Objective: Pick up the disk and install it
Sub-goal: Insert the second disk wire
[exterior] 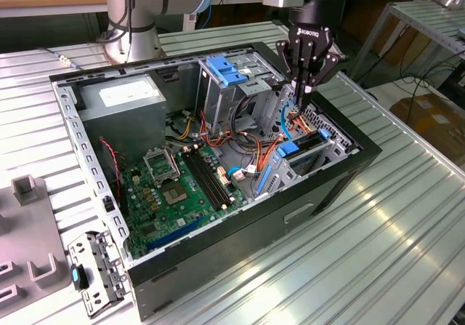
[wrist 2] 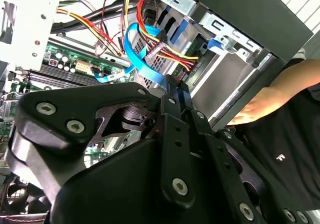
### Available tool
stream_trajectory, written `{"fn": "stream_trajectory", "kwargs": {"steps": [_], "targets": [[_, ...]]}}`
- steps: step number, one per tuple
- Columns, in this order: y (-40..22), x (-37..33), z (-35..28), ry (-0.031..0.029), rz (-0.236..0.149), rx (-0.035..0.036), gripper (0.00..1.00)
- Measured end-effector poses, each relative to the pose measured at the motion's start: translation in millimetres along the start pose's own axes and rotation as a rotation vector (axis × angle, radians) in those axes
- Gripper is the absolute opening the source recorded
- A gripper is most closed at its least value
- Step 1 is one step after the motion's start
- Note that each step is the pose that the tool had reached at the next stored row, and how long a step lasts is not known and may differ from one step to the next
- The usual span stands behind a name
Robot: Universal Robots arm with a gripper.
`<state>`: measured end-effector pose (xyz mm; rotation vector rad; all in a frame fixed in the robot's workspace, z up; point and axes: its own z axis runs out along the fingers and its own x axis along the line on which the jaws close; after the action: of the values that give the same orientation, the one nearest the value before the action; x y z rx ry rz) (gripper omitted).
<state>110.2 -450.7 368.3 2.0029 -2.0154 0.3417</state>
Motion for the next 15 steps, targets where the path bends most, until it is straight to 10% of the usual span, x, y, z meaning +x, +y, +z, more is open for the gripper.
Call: {"fn": "stream_trajectory", "kwargs": {"steps": [3,9,15], "targets": [[1.1,4.3,2.4,-0.0080,-0.001,0.0025,0.16],[8.1,13.2,8.7,-0.0497,-0.005,0.0137,0.16],[23.9,13.4,12.7,-0.0636,0.001,0.0351,0.16]]}}
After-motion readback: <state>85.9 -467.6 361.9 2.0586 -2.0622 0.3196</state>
